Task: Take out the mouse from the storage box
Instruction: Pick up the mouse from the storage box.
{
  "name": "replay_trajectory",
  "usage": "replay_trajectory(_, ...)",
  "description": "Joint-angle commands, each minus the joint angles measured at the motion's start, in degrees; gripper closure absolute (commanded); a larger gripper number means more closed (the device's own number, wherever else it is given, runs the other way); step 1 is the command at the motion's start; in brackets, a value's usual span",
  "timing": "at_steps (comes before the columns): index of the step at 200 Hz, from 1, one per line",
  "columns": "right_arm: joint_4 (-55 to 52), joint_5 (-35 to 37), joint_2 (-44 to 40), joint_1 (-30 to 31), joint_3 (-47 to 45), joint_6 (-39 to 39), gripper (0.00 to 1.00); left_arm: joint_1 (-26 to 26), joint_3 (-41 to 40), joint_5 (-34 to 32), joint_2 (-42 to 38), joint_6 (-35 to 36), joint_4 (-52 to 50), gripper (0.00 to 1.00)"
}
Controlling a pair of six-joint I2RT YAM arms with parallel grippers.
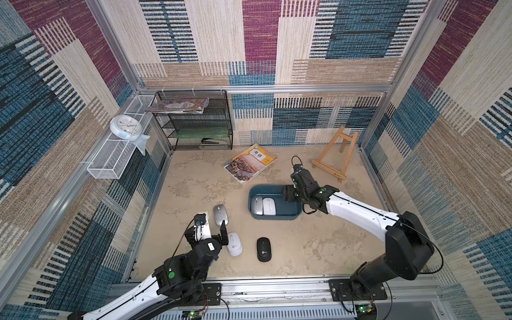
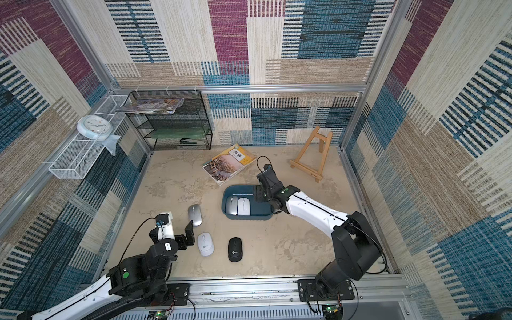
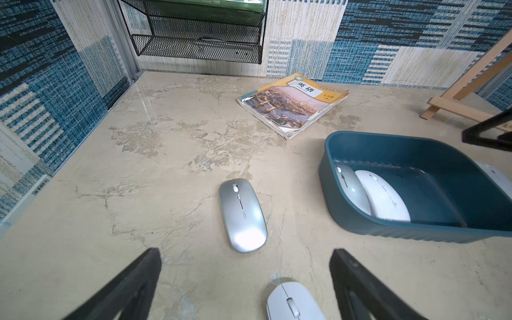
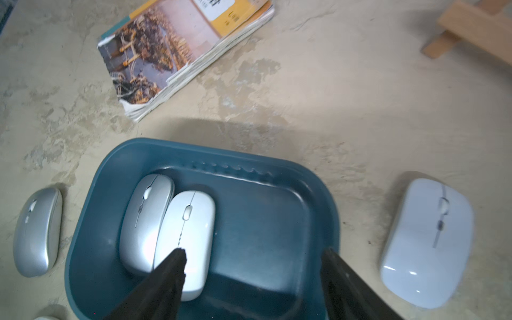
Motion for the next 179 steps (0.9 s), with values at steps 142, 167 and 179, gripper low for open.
replay_trajectory(142,-12.8,-3.3,23.9,7.7,18.0,-1.3,0.23,0.1,-0.2,0.4,-1.6,1.1,1.5,0.01)
replay_trajectory(167,-13.0,-3.1,24.6,7.8,17.9,-1.7,0.27,0.0,-0.3,0.4,-1.6,1.2,1.6,0.01)
replay_trajectory(179,-13.3,-2.4,25.0,7.7,18.1,-1.6,0.31,0.0,-0.3,0.4,-1.5,1.2,1.6,0.01)
